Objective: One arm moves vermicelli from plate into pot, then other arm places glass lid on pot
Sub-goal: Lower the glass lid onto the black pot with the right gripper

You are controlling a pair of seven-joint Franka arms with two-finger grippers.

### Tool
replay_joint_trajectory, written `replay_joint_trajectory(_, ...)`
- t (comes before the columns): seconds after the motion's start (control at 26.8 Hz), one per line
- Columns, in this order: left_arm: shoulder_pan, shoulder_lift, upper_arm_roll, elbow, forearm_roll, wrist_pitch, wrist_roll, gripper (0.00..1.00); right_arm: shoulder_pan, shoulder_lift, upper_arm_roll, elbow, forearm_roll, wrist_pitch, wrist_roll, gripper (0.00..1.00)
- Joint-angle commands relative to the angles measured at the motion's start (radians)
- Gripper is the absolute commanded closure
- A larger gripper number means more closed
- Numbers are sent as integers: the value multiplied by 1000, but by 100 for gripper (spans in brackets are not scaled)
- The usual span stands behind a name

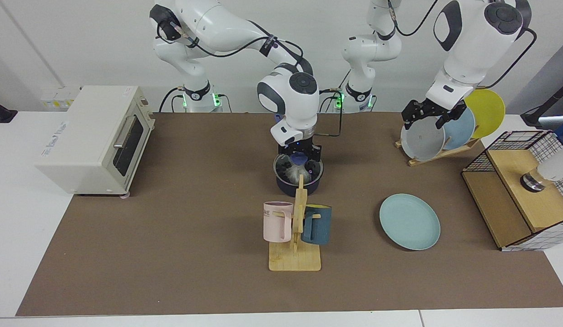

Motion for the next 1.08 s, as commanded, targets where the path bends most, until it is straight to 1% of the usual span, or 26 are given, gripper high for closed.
replay_joint_trajectory(0.0,14,-14,-4,-1,-6,-6,10,0,-6,31,14,30,14,3,24,100)
replay_joint_trajectory(0.11,13,-16,-2,-1,-6,-6,10,0,-6,43,14,50,19,3,24,100)
replay_joint_trajectory(0.49,10,-16,-4,0,-6,-6,10,0,-8,54,14,57,49,-4,-23,100)
replay_joint_trajectory(0.67,11,-20,-4,-1,-6,-7,10,0,-6,80,14,91,49,-46,-38,100)
replay_joint_trajectory(0.9,11,-20,-2,-1,-6,-6,10,0,0,106,14,154,48,-142,-69,100)
replay_joint_trajectory(1.05,11,-20,-5,-1,-6,-7,10,0,5,117,14,176,48,-156,-74,100)
